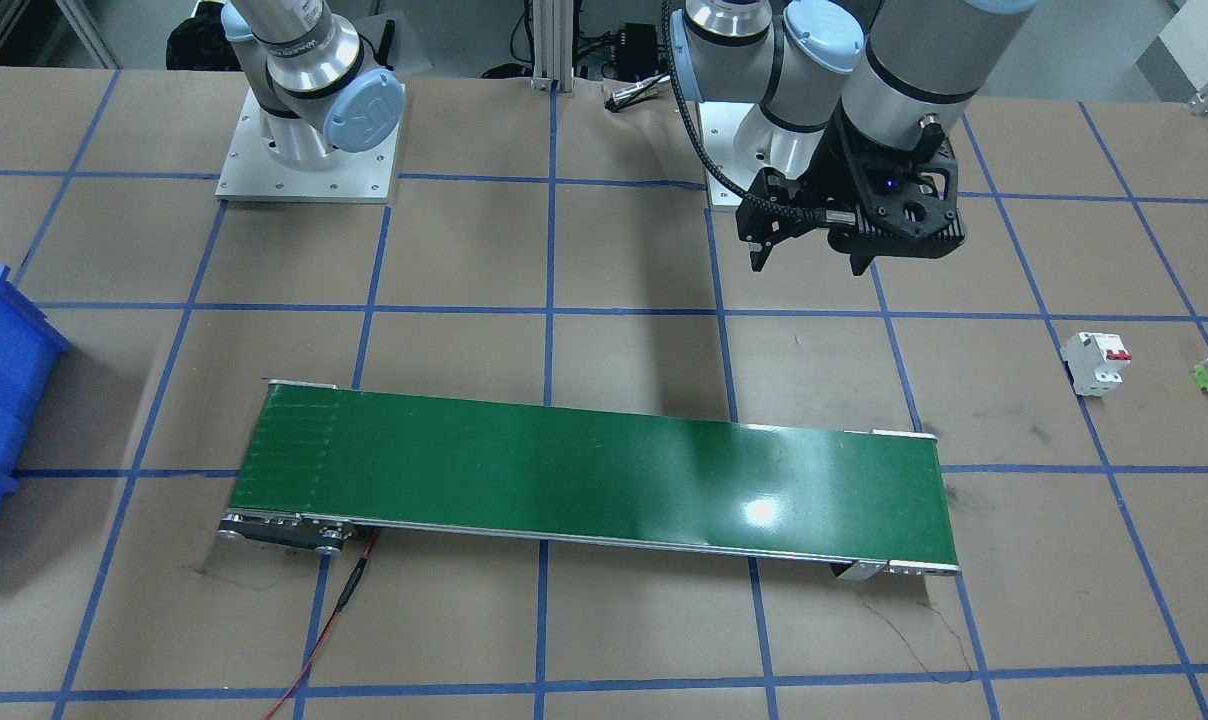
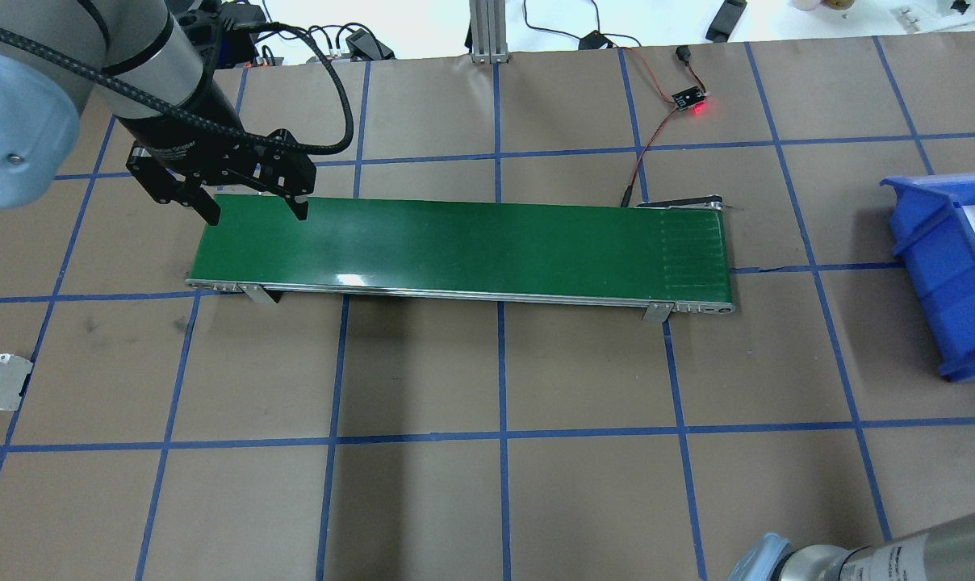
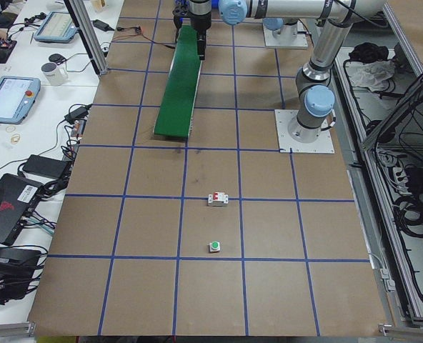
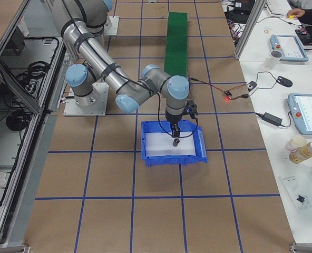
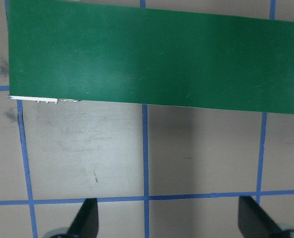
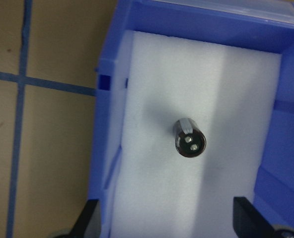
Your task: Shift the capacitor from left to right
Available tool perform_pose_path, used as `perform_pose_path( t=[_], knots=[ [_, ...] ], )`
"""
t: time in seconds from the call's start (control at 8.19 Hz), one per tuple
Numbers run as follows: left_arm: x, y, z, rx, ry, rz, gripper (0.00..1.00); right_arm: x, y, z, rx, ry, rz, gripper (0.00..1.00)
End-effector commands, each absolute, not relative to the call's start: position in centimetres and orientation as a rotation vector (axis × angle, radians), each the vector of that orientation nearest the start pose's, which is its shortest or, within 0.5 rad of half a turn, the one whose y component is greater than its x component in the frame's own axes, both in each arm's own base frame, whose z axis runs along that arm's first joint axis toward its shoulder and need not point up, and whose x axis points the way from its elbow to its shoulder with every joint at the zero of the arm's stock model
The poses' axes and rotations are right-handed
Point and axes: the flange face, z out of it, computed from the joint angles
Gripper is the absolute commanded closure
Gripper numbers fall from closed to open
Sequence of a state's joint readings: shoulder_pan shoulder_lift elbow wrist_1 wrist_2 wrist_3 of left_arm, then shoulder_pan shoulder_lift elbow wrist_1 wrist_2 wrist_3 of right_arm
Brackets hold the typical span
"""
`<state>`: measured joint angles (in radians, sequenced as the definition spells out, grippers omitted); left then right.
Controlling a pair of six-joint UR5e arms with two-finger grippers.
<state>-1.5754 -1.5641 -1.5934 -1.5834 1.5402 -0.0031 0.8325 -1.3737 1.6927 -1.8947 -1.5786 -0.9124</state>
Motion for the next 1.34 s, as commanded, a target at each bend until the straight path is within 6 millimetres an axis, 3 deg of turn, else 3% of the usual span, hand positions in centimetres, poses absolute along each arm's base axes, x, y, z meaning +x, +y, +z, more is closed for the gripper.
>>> perform_pose_path(
  t=[0.0,0.37,0.61,0.73,0.98,1.22],
  knots=[
    [-13.8,-48.6,47.8,0.002,3.170,0.049,0.00,-18.1,-51.1,42.0,-0.188,3.111,0.092,0.00],
    [-13.8,-48.5,47.9,0.002,3.167,0.046,0.00,-4.2,-51.7,45.6,-0.191,3.103,0.133,0.00],
    [-13.8,-48.6,47.8,0.002,3.161,0.051,0.00,6.0,-51.4,46.4,-0.185,3.124,0.112,0.00],
    [-13.8,-48.6,47.8,0.002,3.161,0.051,0.00,10.1,-50.8,46.6,-0.138,3.131,0.108,0.00],
    [-13.7,-48.6,47.8,0.002,3.159,0.051,0.00,15.2,-49.4,46.5,-0.157,3.139,0.113,0.00],
    [-13.7,-48.6,47.8,0.002,3.160,0.049,0.00,17.9,-48.5,46.4,-0.149,3.139,0.118,0.00]
  ],
)
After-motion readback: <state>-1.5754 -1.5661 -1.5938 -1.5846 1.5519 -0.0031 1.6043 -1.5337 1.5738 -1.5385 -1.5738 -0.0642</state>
